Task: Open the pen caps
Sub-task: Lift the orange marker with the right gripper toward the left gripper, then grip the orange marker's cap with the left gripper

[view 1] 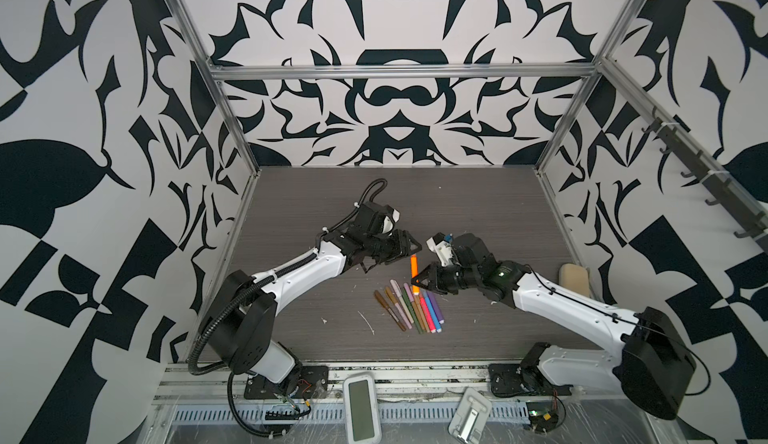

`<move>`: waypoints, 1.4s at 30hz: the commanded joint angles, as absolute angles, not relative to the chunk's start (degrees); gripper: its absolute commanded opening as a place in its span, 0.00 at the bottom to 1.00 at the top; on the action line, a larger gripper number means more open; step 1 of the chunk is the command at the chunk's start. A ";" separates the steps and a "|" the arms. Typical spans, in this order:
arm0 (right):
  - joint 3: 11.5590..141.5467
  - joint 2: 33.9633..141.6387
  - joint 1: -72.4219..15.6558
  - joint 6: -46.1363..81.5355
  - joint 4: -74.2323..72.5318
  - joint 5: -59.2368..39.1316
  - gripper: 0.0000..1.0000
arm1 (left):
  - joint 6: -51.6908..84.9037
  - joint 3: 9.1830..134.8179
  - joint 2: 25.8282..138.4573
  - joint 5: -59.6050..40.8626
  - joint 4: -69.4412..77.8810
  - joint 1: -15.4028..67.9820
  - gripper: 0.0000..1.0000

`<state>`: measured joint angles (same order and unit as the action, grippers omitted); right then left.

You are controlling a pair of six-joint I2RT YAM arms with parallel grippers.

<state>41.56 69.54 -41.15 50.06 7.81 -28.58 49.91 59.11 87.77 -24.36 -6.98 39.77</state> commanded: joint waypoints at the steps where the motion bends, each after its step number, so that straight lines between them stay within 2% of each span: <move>1: 41.75 67.60 -41.69 49.93 6.30 -29.49 0.11 | 50.31 59.43 88.94 -25.15 -6.33 39.90 0.49; 5: 41.66 67.34 -41.84 50.00 6.35 -29.71 0.11 | 50.27 59.62 89.29 -25.27 -6.34 40.07 0.40; 7: 41.64 67.54 -42.03 50.01 6.43 -29.79 0.11 | 50.18 59.76 89.30 -25.37 -6.37 40.12 0.32; 11: 41.67 67.43 -42.11 49.79 6.99 -28.99 0.11 | 49.60 59.89 89.14 -26.09 -6.29 40.30 0.00; 13: 41.71 67.14 -42.11 49.78 7.55 -27.78 0.13 | 49.34 59.78 88.82 -26.24 -6.32 40.43 0.00; 14: 41.90 66.99 -42.09 49.58 7.98 -27.13 0.19 | 49.24 59.66 88.53 -26.32 -6.29 40.51 0.00; 15: 42.26 66.99 -42.06 49.13 9.06 -26.25 0.34 | 49.04 59.67 88.25 -26.31 -6.22 40.68 0.00; 16: 42.72 67.28 -42.14 48.60 10.11 -25.60 0.41 | 48.88 59.49 87.96 -26.30 -6.22 40.78 0.00; 18: 43.49 68.08 -42.04 47.39 11.63 -24.80 0.46 | 48.61 59.37 87.50 -26.22 -6.21 40.95 0.00; 20: 44.15 69.08 -42.07 46.77 12.01 -24.30 0.46 | 48.60 59.29 87.21 -26.18 -6.16 41.04 0.00; 23: 45.14 70.89 -42.01 46.66 11.61 -24.18 0.43 | 48.56 59.07 86.85 -26.21 -6.06 41.04 0.00; 26: 45.61 71.79 -42.15 47.03 10.87 -23.60 0.34 | 48.66 58.77 86.36 -26.25 -6.03 41.04 0.00; 28: 45.48 71.89 -42.09 47.35 10.29 -23.29 0.33 | 48.69 58.55 86.07 -26.19 -5.90 41.04 0.00; 30: 45.03 71.77 -42.07 47.71 9.51 -23.38 0.23 | 48.76 58.64 86.06 -26.14 -5.72 41.04 0.00; 32: 43.83 71.35 -42.17 48.47 8.71 -23.64 0.00 | 49.32 59.16 86.43 -25.49 -5.21 40.92 0.00; 36: 38.44 67.85 -44.50 50.92 8.32 -21.24 0.00 | 41.94 69.30 90.73 -22.66 -14.46 37.08 0.00; 42: 31.03 59.56 -52.76 55.22 7.74 -15.74 0.00 | 30.14 96.70 104.81 -17.52 -30.30 23.05 0.00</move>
